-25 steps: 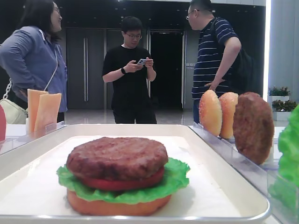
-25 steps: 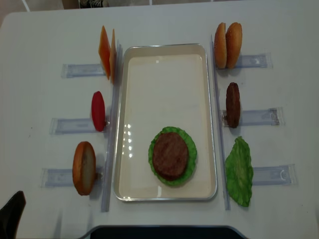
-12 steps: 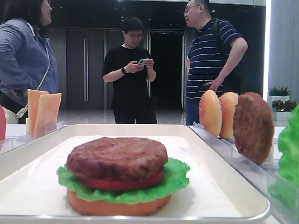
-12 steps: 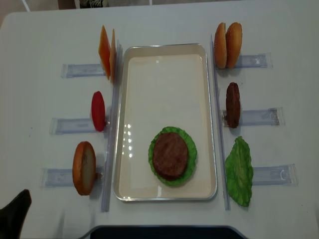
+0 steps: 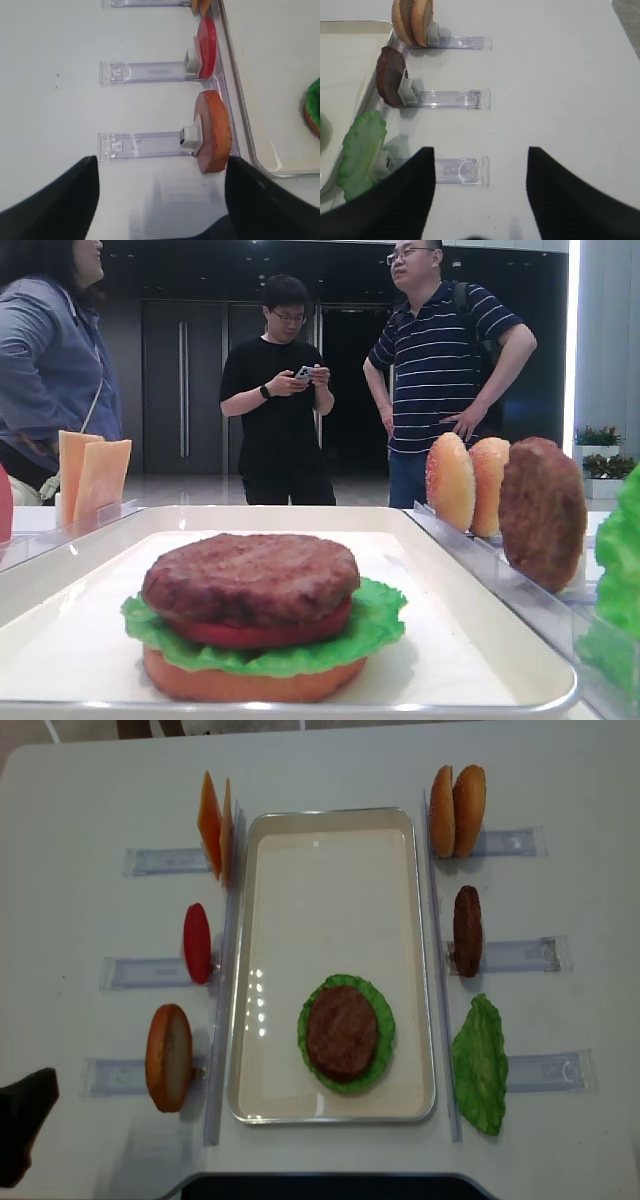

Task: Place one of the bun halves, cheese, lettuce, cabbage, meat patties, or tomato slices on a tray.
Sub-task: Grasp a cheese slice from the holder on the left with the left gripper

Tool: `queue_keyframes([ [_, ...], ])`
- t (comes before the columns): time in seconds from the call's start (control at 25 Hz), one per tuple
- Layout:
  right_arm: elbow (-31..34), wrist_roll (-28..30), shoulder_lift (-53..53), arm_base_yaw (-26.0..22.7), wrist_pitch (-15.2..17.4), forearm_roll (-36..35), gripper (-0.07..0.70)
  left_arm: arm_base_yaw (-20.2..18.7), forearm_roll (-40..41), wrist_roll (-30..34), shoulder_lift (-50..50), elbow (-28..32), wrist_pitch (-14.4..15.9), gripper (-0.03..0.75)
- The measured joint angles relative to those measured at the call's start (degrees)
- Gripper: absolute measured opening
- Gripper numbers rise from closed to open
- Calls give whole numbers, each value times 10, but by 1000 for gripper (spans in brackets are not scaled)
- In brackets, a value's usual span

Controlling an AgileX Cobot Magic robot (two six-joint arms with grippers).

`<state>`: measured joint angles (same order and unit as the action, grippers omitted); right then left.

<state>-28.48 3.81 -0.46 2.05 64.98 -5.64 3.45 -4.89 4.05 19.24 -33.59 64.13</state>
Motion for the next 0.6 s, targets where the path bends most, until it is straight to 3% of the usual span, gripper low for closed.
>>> queue_keyframes([
  [0.6, 0, 0, 0, 0, 0, 0, 417, 0, 0, -4, 253, -126, -2, 591],
])
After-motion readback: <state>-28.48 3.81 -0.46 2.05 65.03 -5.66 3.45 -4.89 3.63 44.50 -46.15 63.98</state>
